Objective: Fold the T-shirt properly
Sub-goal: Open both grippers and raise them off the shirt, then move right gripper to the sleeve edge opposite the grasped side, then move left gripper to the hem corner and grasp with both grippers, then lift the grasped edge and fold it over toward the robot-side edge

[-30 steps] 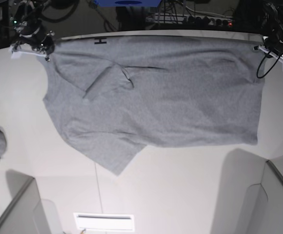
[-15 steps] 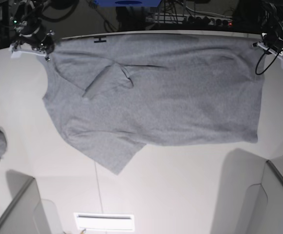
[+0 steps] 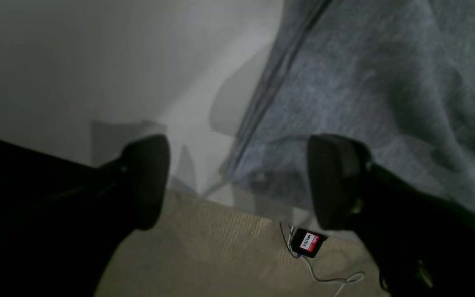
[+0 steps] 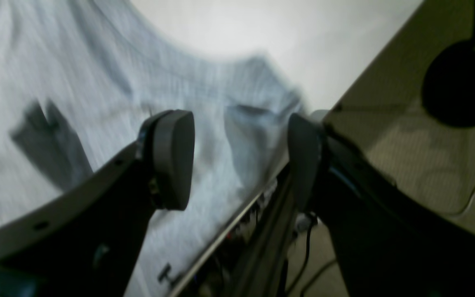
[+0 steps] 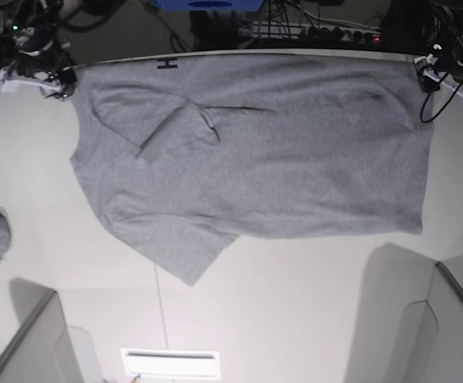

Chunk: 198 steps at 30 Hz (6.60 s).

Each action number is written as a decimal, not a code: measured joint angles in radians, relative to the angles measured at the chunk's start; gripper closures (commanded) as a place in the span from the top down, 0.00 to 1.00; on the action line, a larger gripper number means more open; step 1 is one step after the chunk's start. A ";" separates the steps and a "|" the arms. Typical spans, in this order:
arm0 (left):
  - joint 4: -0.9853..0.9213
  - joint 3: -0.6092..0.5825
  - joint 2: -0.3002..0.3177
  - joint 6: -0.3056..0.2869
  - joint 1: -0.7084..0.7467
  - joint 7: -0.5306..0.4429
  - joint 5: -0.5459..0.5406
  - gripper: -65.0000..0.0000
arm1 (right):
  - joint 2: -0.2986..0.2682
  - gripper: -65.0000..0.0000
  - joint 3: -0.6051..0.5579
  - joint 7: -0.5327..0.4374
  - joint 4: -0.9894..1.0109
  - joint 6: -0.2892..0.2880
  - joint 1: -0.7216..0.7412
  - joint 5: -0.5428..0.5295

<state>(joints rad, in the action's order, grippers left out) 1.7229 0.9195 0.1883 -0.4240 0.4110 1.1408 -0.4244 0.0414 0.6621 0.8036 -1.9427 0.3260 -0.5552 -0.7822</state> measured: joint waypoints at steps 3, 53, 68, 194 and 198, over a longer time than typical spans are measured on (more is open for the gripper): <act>0.017 0.128 0.000 0.000 -0.013 -0.002 0.004 0.77 | 0.005 0.52 0.030 0.005 -0.018 0.000 0.007 0.004; 0.201 0.119 -0.002 0.000 -0.114 0.005 0.004 0.00 | -0.380 0.57 -1.125 -0.277 1.402 -0.527 1.239 0.004; 0.201 0.119 -0.002 0.000 -0.123 0.005 0.004 0.00 | -0.369 0.56 -1.124 -0.298 1.386 -0.582 1.202 -0.004; -0.484 -0.405 0.108 0.004 -0.712 -0.335 0.278 0.00 | -0.504 0.00 -1.278 -0.423 1.065 -0.497 1.054 0.005; -0.402 -0.407 0.108 0.000 -0.675 -0.339 0.270 0.00 | -0.499 0.00 -1.179 -0.425 0.990 -0.499 1.035 0.004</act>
<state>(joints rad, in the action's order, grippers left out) 1.3205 0.5129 0.2962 -0.4236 -0.2638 0.8017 -0.1547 -0.4572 -0.5171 0.3786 -0.9531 -0.1726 0.4793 -0.7780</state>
